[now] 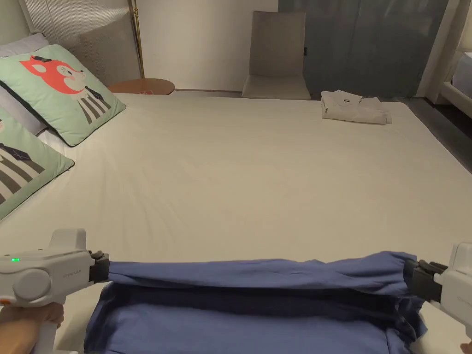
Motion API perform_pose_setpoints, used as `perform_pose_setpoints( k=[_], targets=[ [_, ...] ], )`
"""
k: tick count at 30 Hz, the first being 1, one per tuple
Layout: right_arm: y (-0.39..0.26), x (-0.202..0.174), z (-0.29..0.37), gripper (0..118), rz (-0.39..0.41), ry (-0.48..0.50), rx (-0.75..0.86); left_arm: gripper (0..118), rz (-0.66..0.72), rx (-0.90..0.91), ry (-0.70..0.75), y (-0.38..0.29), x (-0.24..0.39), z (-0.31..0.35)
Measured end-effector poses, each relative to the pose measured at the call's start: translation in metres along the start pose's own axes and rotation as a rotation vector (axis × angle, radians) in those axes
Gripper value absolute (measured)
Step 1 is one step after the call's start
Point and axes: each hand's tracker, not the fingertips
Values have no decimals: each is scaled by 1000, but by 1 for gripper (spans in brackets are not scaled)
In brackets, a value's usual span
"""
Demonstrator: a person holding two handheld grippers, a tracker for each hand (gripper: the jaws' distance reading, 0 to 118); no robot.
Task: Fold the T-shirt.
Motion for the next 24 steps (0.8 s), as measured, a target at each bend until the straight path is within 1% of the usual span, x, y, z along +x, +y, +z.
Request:
perform_pose_setpoints(
  k=[2, 3, 6, 7, 10, 11, 17, 18, 19, 20, 21, 22, 23, 24],
  targets=[
    [-19, 1, 2, 5, -3, -18, -27, 2, -1, -20, 3, -23, -2, 3],
    [-23, -6, 9, 5, 4, -31, -43, 2, -3, -36, 7, -31, -3, 3],
    [-48, -10, 8, 5, 11, -80, -85, 2, 8, -67, 18, -54, -5, 0],
    [-61, 0, -1, 5, 16, -99, -99, 2, 15, -74, 23, -62, -5, 0],
    [-82, 1, -10, 5, 25, -136, -136, 2, 23, -96, 35, -79, -4, -2],
    [-84, -4, -2, 5, 15, -146, -147, 2, 20, -106, 42, -83, -4, -3],
    [-105, 3, -18, 5, -22, -177, -188, 2, -23, -137, 76, -93, 1, -12],
    [-103, 1, -14, 6, -31, -173, -184, 5, -19, -135, 79, -92, 2, -10],
    [-96, 0, -5, 12, -55, -167, -168, 8, -11, -131, 80, -88, 3, -7],
    [-89, -4, 1, 29, -69, -166, -150, 16, 18, -125, 72, -84, 1, -6],
    [-82, -8, 5, 58, -71, -168, -123, 37, 52, -104, 47, -80, 1, -3],
    [-74, -13, 10, 77, -62, -156, -72, 57, 79, -67, 12, -74, 2, 2],
    [-68, -17, 12, 93, -57, -148, -27, 77, 103, -32, -5, -68, 5, 7],
    [-61, -22, 14, 104, -52, -147, 3, 99, 107, -1, -10, -63, 13, 14]
  ],
)
